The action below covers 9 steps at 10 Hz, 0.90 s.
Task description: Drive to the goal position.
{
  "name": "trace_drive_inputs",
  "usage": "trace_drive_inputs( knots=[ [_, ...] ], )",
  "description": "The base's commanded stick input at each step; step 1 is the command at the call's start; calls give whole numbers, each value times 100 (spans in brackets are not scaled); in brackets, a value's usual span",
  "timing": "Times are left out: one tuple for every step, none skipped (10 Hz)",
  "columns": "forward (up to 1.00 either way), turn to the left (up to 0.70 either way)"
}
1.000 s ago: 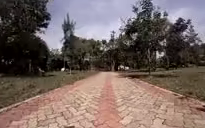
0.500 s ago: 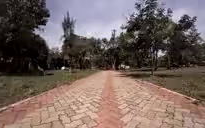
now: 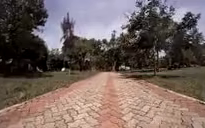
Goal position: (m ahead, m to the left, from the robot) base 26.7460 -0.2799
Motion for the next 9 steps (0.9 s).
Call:
trace_drive_inputs(
  knots=[
    [70, 0],
    [70, 0],
    [70, 0],
    [70, 0],
    [70, 0],
    [70, 0],
    [70, 0],
    [70, 0],
    [70, 0]
  ],
)
